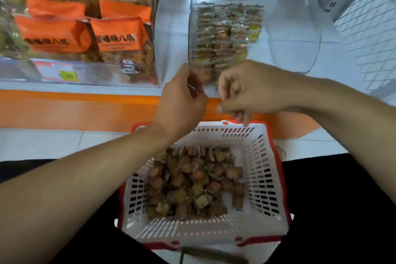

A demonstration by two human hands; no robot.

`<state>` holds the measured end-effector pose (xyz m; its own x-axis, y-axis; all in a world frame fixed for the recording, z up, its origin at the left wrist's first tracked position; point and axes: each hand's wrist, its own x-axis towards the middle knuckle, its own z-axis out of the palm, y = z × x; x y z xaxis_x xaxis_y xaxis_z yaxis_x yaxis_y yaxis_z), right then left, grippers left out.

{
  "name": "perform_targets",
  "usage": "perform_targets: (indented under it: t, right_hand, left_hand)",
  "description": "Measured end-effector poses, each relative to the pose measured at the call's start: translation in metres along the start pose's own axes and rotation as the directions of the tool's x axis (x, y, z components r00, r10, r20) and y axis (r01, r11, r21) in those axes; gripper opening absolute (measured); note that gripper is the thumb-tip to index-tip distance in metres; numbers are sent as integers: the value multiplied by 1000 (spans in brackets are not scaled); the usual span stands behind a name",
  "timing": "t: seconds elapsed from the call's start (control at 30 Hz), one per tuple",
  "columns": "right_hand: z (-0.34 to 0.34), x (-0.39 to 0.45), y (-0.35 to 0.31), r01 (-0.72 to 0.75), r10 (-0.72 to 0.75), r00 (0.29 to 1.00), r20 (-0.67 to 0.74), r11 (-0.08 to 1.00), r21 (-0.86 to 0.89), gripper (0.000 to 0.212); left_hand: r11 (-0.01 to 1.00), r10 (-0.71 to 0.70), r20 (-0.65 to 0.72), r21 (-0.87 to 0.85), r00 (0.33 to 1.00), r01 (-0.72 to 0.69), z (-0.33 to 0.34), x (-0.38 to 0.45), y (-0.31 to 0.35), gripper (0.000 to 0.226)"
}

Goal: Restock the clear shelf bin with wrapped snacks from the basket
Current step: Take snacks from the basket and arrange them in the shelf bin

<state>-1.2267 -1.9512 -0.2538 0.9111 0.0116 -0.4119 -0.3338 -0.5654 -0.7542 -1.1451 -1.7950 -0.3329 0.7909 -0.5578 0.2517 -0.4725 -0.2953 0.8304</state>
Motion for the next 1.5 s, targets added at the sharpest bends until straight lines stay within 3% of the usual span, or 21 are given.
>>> perform_targets:
  t: [0.03,0.07,0.13,0.2,0.27,0.33,0.37,0.43,0.5,0.63,0.77,0.8,0.87,0.93,0.97,1.13,1.27,1.37,1.5]
  right_hand:
    - [23,3,16,-17,32,991,132,993,-118,14]
    - [48,8,35,-21,89,969,231,960,-280,9]
    - [103,21,81,-9,233,902,363,852,-523,10]
    - [152,32,134,-51,339,849,405,816,-576,28]
    - [190,35,178,-132,333,874,354,864,-487,40]
    - [230,37,214,-177,269,909,317,940,-292,62]
    - [249,37,228,-241,291,913,286,950,-199,85]
    - [282,38,249,-308,358,912,201,920,-241,130]
    - [304,38,270,-215,296,943,155,893,-396,140]
    - [307,50,282,-132,187,971,148,939,-318,139]
    - [303,56,285,-126,161,975,155,968,-216,138]
    - [301,57,283,-159,186,971,152,972,-175,135]
    - [294,60,278,-253,260,954,148,965,-63,119]
    - [289,65,272,-279,273,954,125,960,36,104]
    - [287,68,271,-280,273,955,119,959,47,102]
    - [281,78,261,-275,342,912,228,919,-281,123]
    - [279,81,253,-230,297,951,85,864,-448,92]
    - [274,81,258,-281,325,941,93,904,-322,79]
    - [267,78,267,-425,416,903,110,902,77,57]
  left_hand:
    - [991,-112,152,96,982,98,10,-14,-19,22]
    - [958,-249,309,215,918,188,20,-28,-38,22]
    - [847,-482,534,488,695,212,36,-63,-77,27]
    - [812,-542,661,572,519,119,47,-102,-110,45]
    - [794,-573,691,602,440,87,53,-140,-136,61]
    - [730,-593,676,680,438,-62,57,-172,-159,74]
    - [701,-584,680,698,444,-147,59,-183,-167,82]
    - [676,-591,677,712,438,-189,64,-192,-179,96]
    - [655,-636,653,738,411,-161,69,-190,-189,108]
    - [619,-672,622,770,401,-158,85,-186,-205,120]
    - [642,-619,606,757,499,-122,97,-184,-212,124]
    - [654,-613,616,747,495,-120,98,-184,-213,126]
    - [682,-637,646,727,421,-84,100,-184,-216,127]
    - [705,-664,653,709,364,14,103,-185,-220,119]
    - [719,-667,647,689,369,89,105,-185,-222,114]
    - [789,-613,647,481,453,382,110,-181,-227,73]
    - [777,-615,623,374,484,506,113,-184,-227,54]
    - [750,-640,614,365,463,552,114,-184,-230,59]
    - [754,-635,634,381,442,536,118,-182,-231,73]
